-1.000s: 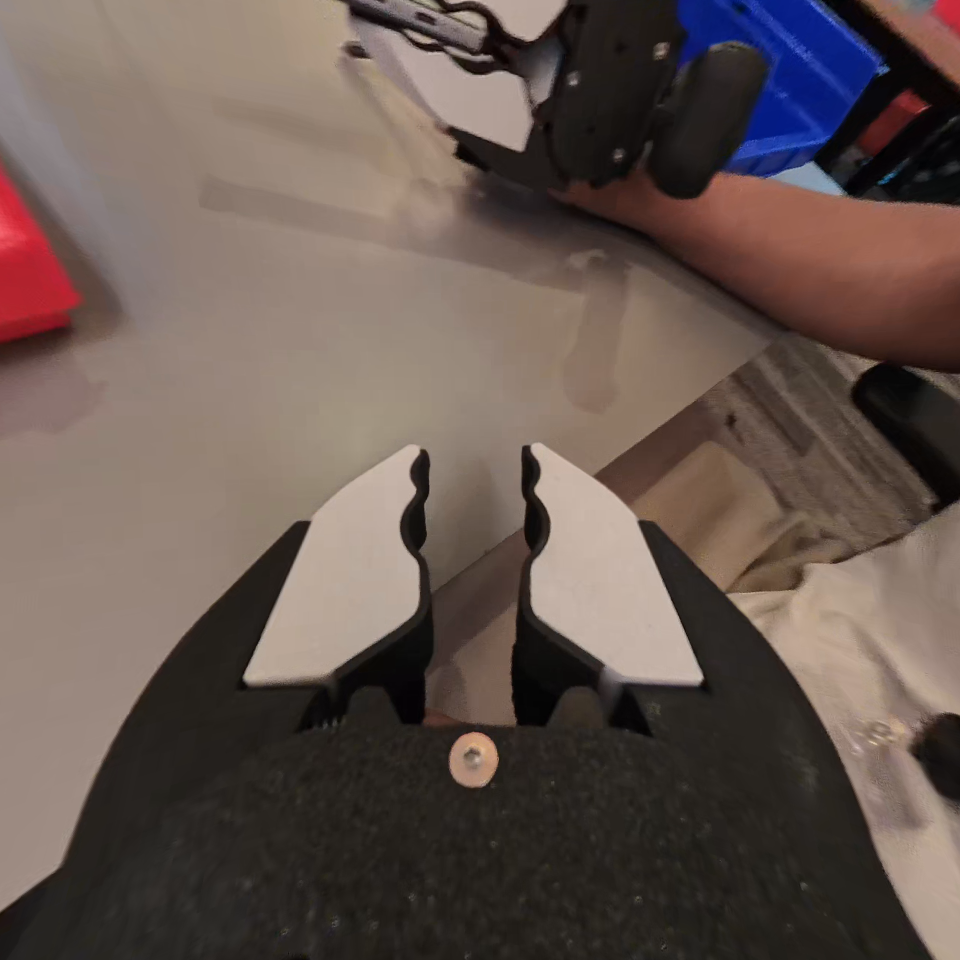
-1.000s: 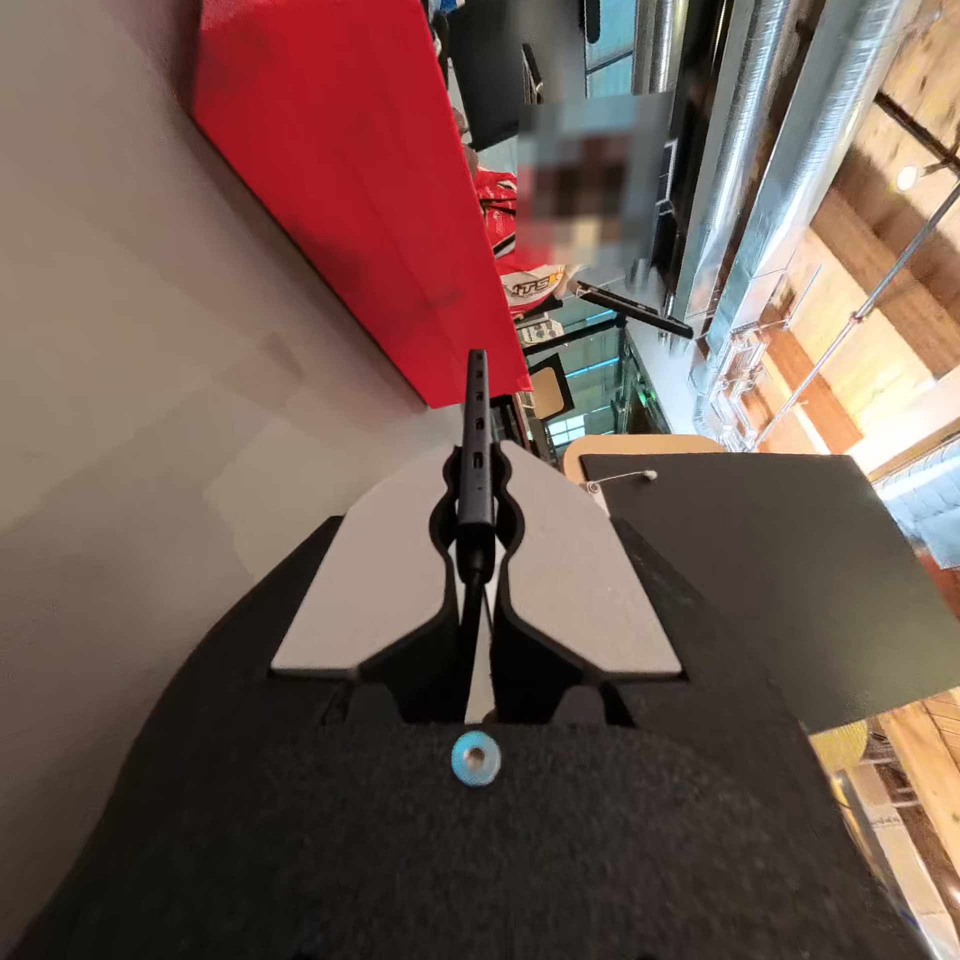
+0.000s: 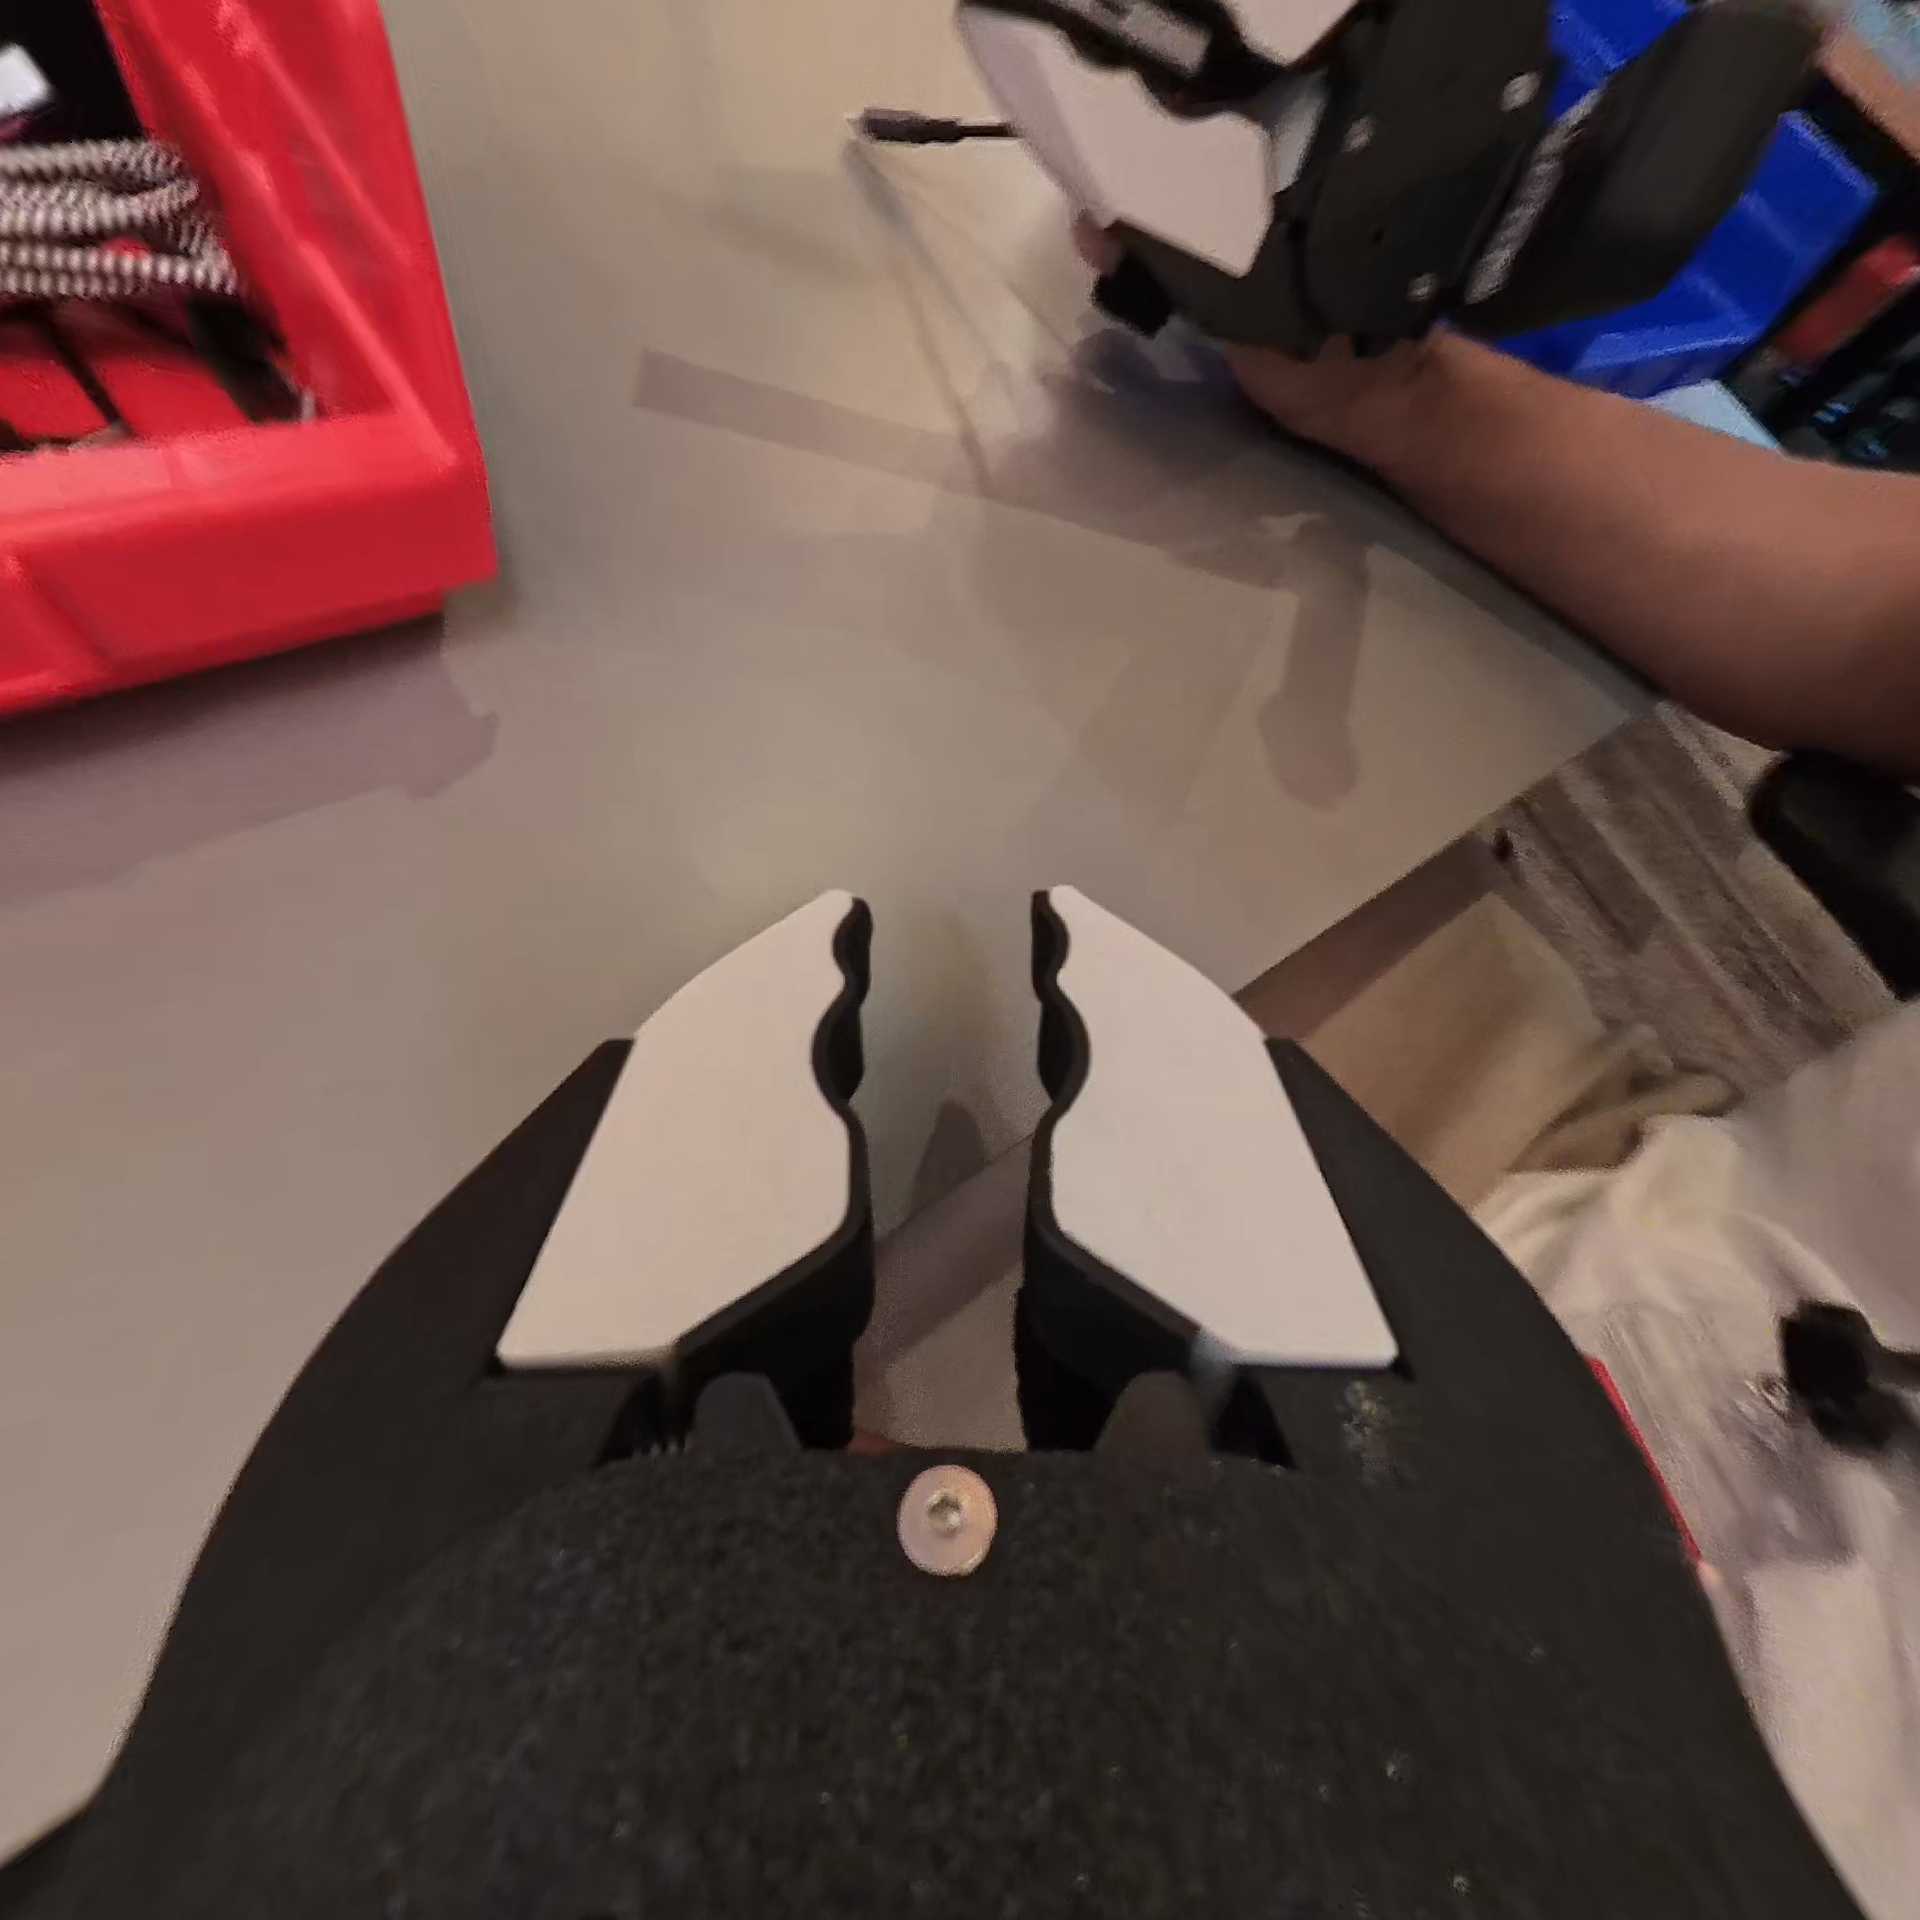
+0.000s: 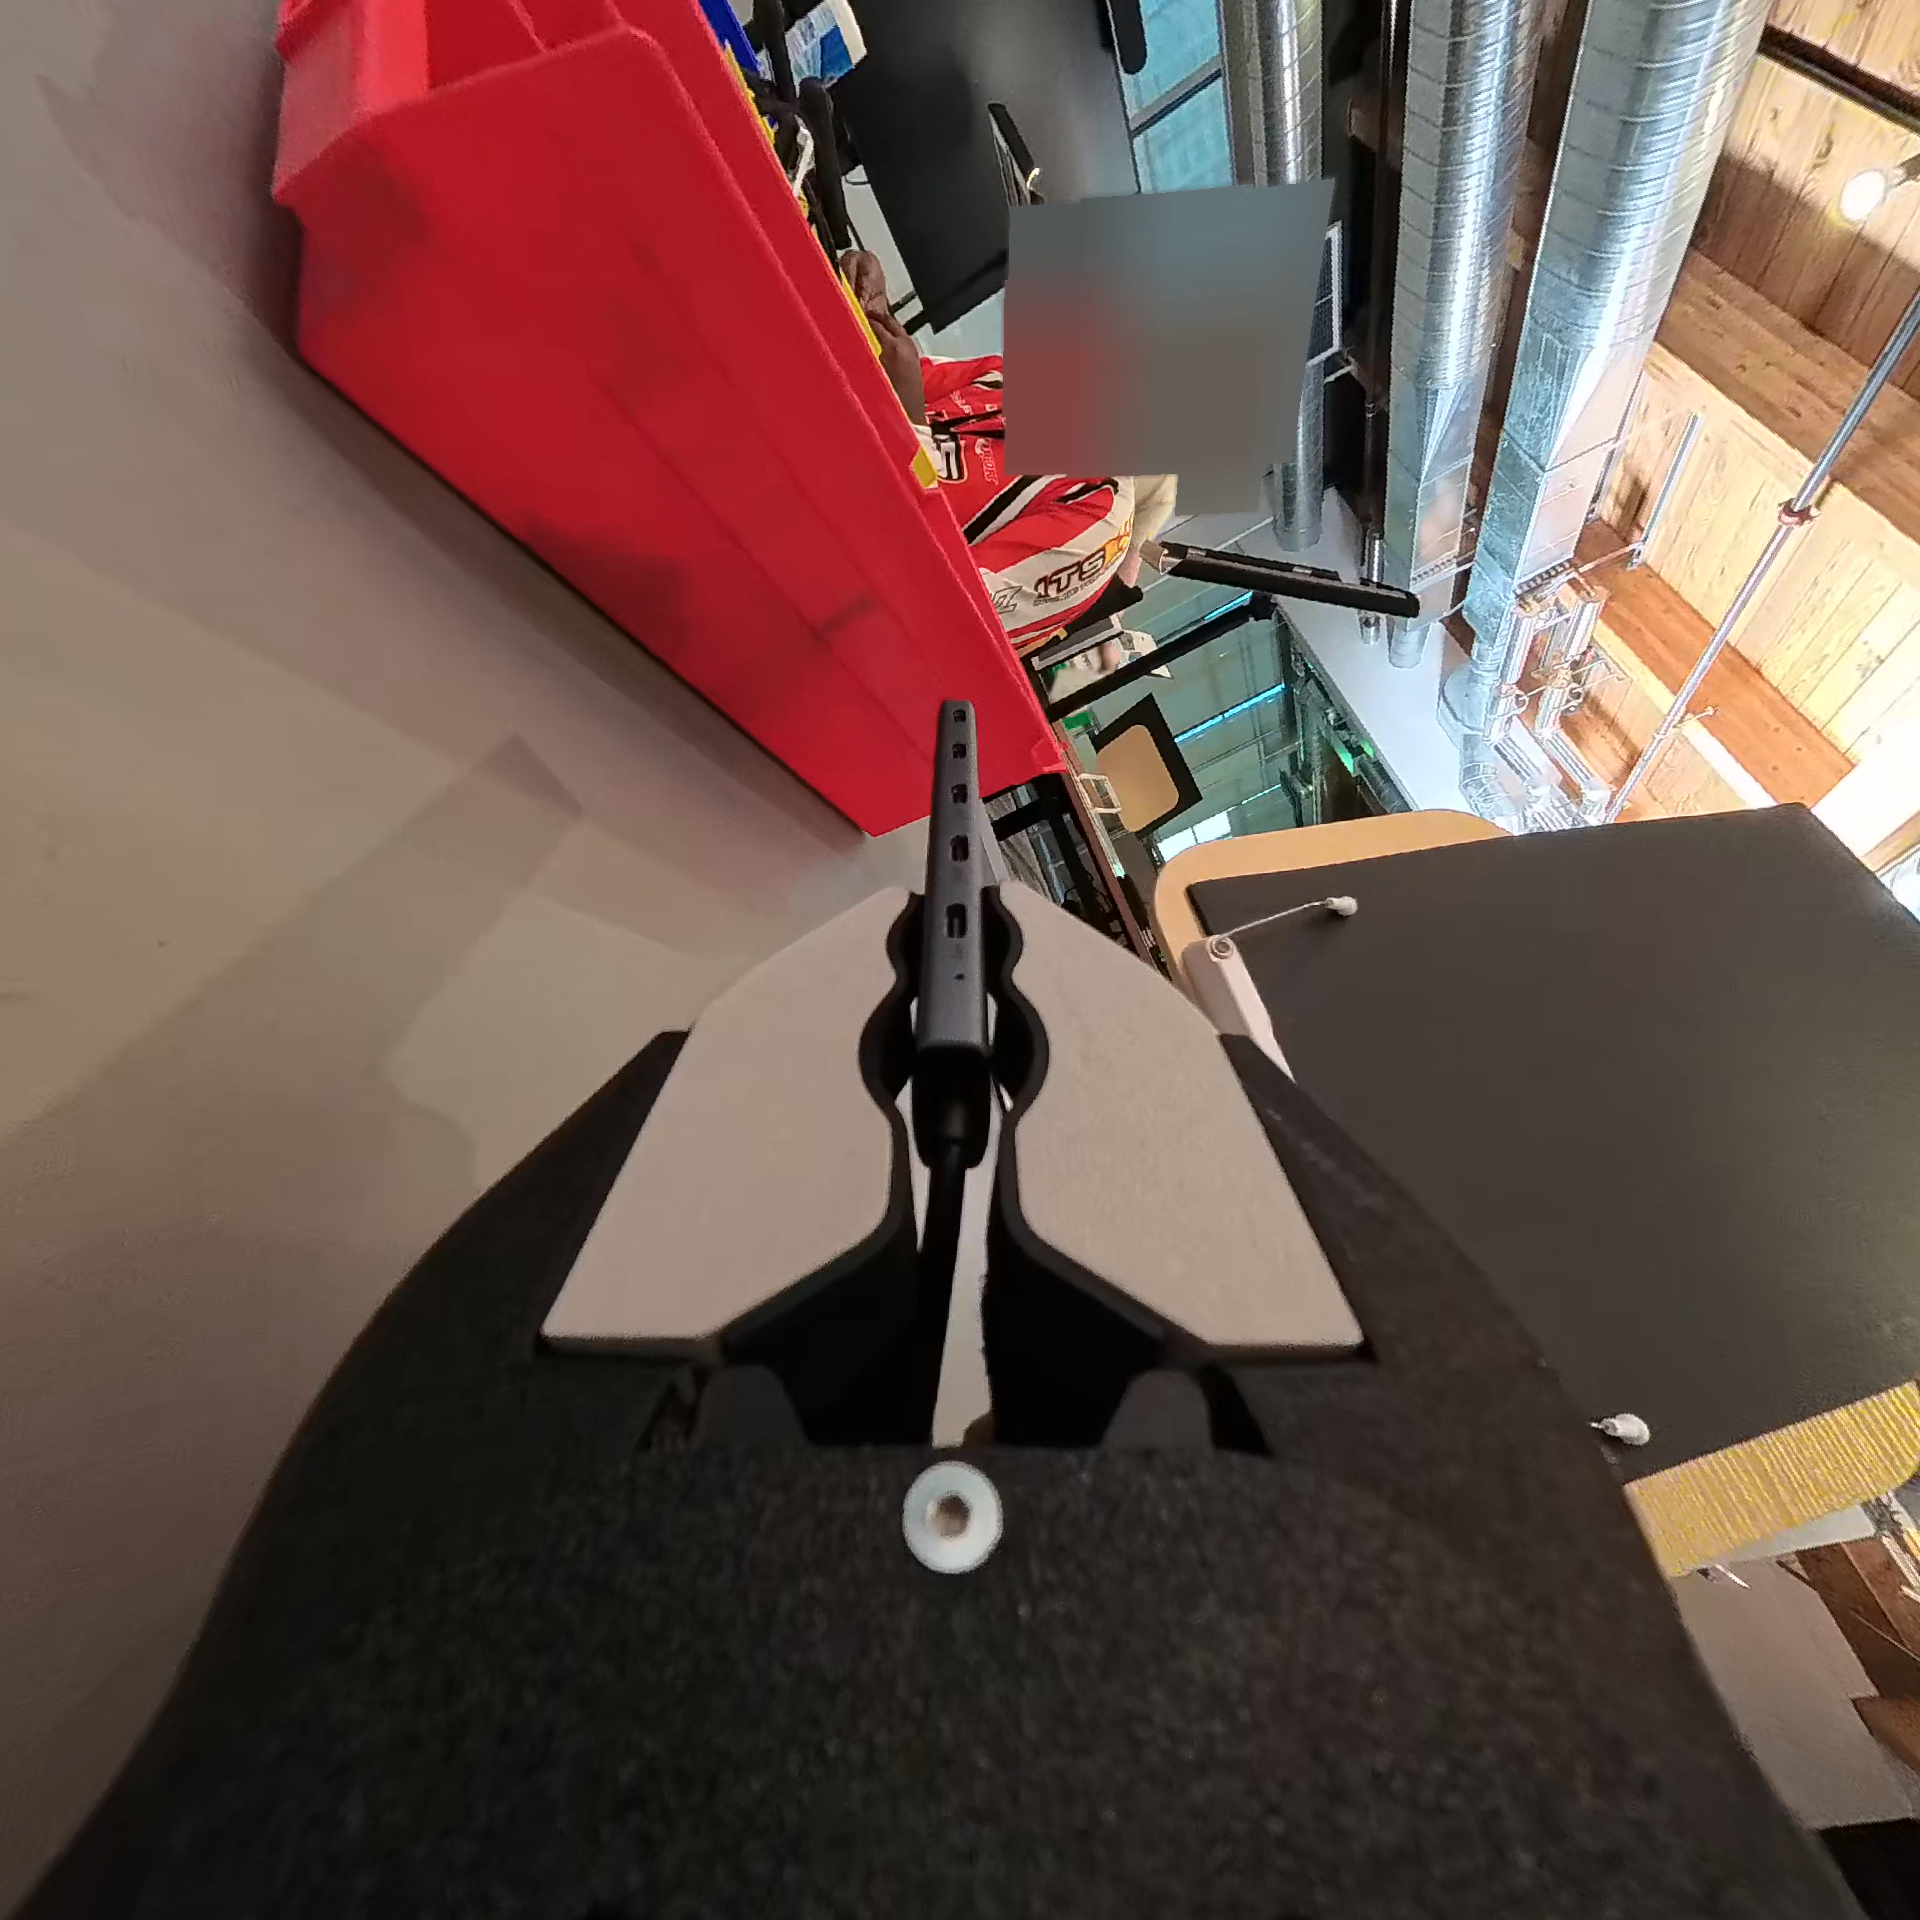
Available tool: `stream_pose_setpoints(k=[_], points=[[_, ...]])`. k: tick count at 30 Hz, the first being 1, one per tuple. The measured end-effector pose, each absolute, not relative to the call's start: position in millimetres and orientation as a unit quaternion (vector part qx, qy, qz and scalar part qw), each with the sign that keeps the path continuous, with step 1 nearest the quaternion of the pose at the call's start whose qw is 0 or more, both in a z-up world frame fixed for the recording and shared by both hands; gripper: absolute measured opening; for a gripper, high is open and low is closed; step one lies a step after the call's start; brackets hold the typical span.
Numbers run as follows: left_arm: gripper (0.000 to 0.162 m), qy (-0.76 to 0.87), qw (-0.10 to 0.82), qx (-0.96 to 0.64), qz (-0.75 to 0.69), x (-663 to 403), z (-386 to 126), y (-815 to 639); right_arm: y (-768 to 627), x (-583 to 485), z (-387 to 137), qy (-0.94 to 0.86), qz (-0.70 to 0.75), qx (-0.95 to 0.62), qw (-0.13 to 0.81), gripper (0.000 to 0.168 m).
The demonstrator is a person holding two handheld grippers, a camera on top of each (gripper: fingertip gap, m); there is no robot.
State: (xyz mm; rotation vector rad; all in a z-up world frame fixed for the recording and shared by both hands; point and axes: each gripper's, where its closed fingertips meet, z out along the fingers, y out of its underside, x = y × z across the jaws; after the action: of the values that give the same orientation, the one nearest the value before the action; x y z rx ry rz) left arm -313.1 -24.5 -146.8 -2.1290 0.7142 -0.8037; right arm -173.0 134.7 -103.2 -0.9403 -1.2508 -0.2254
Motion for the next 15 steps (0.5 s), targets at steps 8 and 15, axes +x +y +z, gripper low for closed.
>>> stream_pose_setpoints(k=[8,15], points=[[0.034,0.469,0.335,-0.792,-0.203,-378,-84,104,135,-174,-105,-0.567,-0.093,-0.425,0.699,0.009],[0.041,0.655,0.143,-0.736,-0.094,-365,-149,179,138,-171,-105,-0.561,-0.08,-0.439,0.697,0.009]])
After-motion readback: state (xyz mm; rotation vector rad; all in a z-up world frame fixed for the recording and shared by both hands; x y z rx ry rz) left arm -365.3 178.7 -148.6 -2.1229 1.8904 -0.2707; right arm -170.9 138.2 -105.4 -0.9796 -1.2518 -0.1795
